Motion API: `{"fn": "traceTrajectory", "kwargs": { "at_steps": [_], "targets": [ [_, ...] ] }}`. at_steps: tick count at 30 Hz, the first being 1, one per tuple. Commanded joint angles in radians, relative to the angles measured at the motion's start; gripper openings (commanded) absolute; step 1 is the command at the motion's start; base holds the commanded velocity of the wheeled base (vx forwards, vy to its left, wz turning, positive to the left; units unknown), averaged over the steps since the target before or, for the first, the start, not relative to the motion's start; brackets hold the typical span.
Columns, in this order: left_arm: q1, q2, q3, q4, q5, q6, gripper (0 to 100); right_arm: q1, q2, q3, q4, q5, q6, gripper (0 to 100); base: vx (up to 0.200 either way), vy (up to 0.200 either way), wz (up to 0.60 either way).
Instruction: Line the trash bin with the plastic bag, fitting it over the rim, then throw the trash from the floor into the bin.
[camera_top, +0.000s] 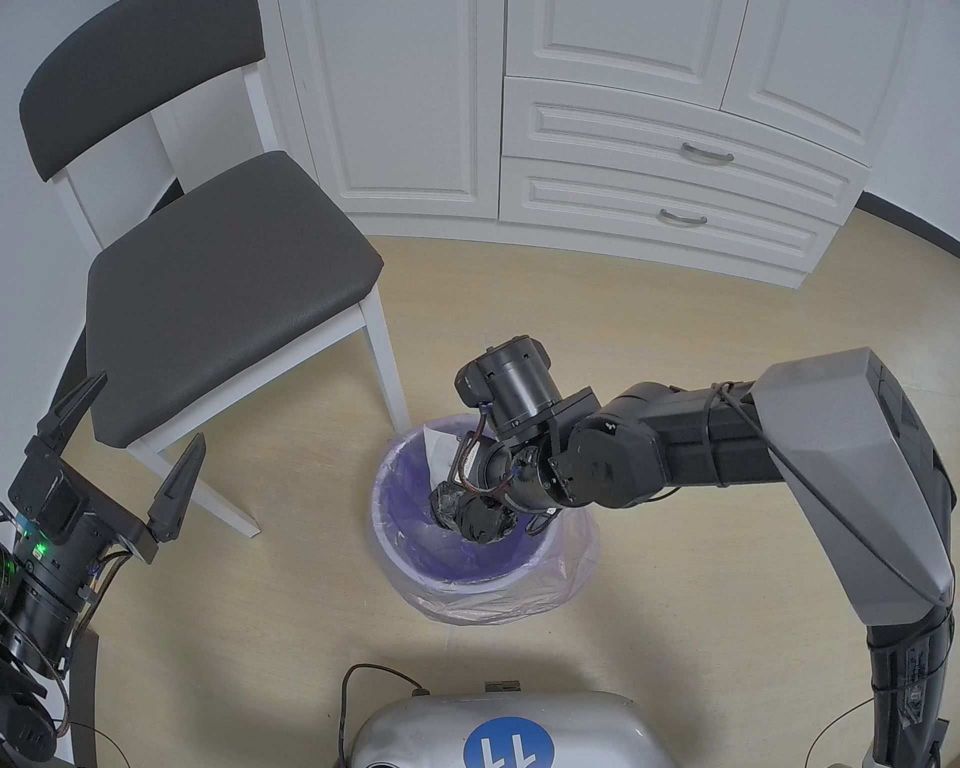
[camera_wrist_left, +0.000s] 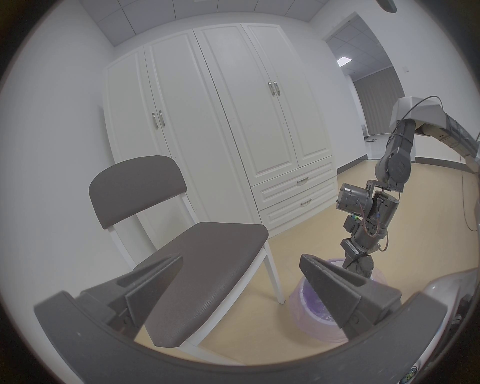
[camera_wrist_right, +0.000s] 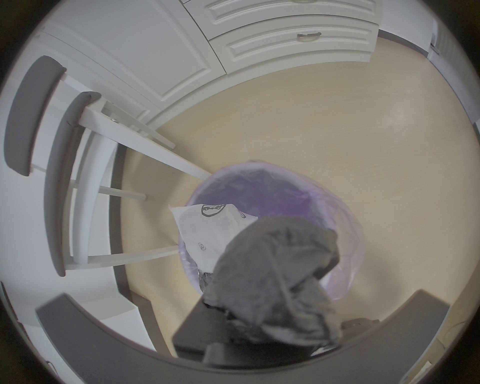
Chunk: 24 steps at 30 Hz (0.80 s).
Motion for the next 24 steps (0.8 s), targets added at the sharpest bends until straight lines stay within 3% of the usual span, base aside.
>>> {"fn": "traceTrajectory", "kwargs": {
  "at_steps": [1,24],
  "targets": [
    [0.000,0.000,0.000,0.000,0.000,0.000,100,-0.011,0.014,0.083,-0.085,0.038,-0.038,0,0.000,0.000,0.00],
    [0.000,0.001,0.000,0.000,0.000,0.000,100,-0.067,0.192,0.057,-0.274,0.039,-0.032,0,0.000,0.000,0.00]
  ]
}}
